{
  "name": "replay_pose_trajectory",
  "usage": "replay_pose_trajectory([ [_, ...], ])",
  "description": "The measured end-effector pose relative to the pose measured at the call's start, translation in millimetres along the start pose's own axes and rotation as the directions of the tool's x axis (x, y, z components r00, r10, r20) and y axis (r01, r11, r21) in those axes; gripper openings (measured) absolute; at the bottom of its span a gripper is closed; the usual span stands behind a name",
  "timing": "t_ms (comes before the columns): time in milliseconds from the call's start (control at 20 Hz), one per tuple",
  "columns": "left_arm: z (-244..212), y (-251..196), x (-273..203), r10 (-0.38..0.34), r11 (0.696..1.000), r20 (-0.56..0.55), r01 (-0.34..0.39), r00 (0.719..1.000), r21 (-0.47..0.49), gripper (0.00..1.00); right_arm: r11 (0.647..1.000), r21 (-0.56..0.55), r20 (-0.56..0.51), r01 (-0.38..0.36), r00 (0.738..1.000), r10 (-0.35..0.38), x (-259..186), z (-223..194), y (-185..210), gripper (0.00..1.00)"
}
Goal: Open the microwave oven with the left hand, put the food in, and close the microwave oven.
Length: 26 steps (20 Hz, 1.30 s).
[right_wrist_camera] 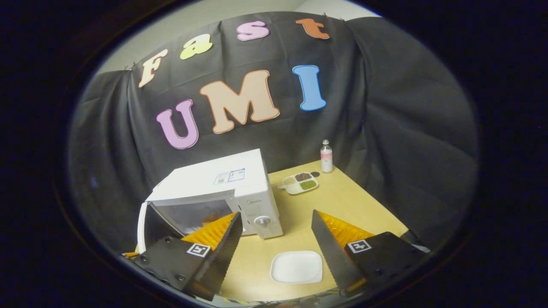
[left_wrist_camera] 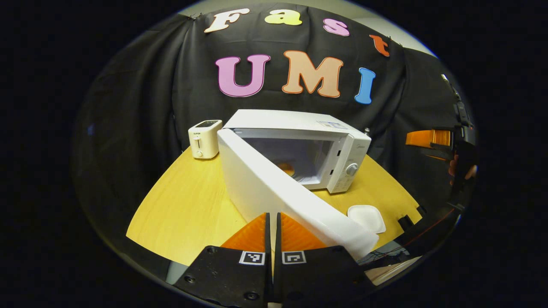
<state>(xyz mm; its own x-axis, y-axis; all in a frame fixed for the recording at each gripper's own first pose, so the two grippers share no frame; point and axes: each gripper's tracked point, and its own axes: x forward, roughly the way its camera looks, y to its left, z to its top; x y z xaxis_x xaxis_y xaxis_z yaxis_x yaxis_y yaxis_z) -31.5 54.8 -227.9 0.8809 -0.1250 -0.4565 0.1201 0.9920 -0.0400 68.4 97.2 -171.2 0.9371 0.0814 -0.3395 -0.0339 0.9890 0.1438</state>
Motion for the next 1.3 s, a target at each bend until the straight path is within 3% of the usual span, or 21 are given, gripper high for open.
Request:
replay_pose_trajectory([
  [650,24.6,-81.0,43.9,0.042,0.999,0.063,-0.04,0.997,-0.028,0.02,0.985,-0.055,-0.029,-0.166,0.986,0.164,7.7,8.7,-34.9,1.0],
  [1050,41.3,-108.1,70.2,0.031,0.999,0.085,-0.028,0.996,-0.035,0.0,0.981,-0.039,-0.035,-0.191,0.981,0.189,8.0,7.9,-53.9,1.0],
  [1100,42.5,-110.3,73.3,0.029,0.999,0.086,-0.026,0.996,-0.033,0.0,0.981,-0.038,-0.037,-0.192,0.981,0.19,7.0,6.8,-55.9,0.92],
  [1300,46.5,-118.1,85.3,0.017,0.999,0.086,-0.014,0.996,-0.031,0.0,0.981,-0.034,-0.035,-0.189,0.982,0.187,6.6,5.2,-62.2,0.92],
])
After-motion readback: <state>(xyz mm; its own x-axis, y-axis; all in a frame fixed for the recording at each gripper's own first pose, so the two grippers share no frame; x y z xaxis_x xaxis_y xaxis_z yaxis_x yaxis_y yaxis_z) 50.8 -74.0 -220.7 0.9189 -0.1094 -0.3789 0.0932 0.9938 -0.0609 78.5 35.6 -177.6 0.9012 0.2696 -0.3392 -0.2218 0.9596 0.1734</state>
